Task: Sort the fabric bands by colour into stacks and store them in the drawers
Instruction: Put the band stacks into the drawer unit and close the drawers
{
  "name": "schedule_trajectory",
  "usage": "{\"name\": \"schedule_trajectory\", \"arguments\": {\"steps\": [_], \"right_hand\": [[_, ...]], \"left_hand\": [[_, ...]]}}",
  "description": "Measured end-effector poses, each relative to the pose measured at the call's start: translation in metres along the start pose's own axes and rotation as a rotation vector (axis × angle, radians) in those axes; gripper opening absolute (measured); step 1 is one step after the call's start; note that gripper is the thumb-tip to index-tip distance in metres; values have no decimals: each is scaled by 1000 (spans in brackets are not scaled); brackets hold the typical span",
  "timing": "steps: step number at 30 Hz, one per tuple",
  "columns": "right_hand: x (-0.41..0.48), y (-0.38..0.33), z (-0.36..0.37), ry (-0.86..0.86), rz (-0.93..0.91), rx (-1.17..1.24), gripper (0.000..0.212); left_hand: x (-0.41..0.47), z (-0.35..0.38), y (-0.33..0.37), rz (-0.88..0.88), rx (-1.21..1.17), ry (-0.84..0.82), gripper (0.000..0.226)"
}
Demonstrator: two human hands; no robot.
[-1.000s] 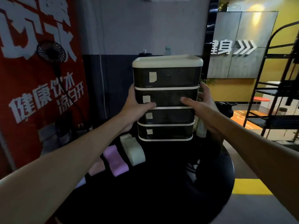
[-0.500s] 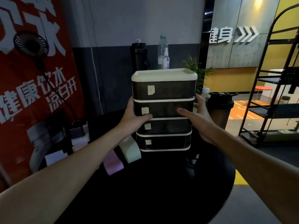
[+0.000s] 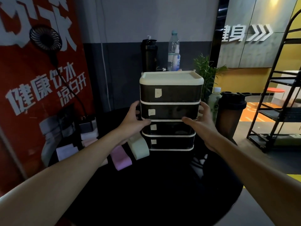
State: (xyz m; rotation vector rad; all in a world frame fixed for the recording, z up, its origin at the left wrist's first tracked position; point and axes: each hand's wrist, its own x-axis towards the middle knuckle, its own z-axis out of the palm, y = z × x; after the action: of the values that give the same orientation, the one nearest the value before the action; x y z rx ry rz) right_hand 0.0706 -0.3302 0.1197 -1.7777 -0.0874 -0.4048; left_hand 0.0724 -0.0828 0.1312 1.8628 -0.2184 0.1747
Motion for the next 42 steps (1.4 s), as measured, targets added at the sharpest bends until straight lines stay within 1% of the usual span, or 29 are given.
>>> {"name": "schedule_trajectory", "arguments": {"steps": [1,2,6,8,13,16,19,21,25,28,30,32,34,36,38,40,42], "right_hand": [[-3,3,1,22,-19,-51,78],[-8,3,4,22,-37,-96,78],[-29,-1,27,-71,-89,-152,76],[-44,-8,47,-123,-129,-151,75],[-77,-15,105,-318,-162,-46,69],[-94,-12,135,-390,-185,-41,65],[-114,1,154,-451,-221,-119,54],[-126,15,163,-469,-265,-206,52],[-136,37,173,-441,-422,-498,55],[-135,42,178,-461,-444,-607,59],[-134,45,181,-475,-419,-648,58],[-133,47,184,-475,-443,-709,56],[-133,48,184,-478,-452,-717,56],[-133,48,183,-481,-446,-701,55],[-132,48,183,-488,-444,-696,54],[-132,48,183,-489,-446,-683,54],[-132,48,183,-492,-437,-672,55]], "left_hand": [[-3,-6,-2,-19,23,13,83],[-6,-12,-3,-32,43,23,78],[-26,-41,-11,-17,179,39,43],[-37,-59,-15,-6,227,51,30],[-61,-102,-23,17,360,7,18],[-69,-122,-31,55,474,-24,14],[-71,-134,-42,72,585,-61,16],[-67,-136,-49,68,690,-96,19],[-43,-127,-66,30,839,-167,28],[-19,-119,-82,-17,951,-263,38],[-3,-117,-91,-74,987,-329,48],[13,-116,-100,-131,1021,-370,54],[26,-116,-109,-208,1064,-412,54],[36,-117,-116,-265,1106,-449,47],[43,-118,-119,-264,1137,-487,38],[50,-118,-118,-259,1151,-516,40],[55,-117,-120,-258,1117,-537,48]]}}
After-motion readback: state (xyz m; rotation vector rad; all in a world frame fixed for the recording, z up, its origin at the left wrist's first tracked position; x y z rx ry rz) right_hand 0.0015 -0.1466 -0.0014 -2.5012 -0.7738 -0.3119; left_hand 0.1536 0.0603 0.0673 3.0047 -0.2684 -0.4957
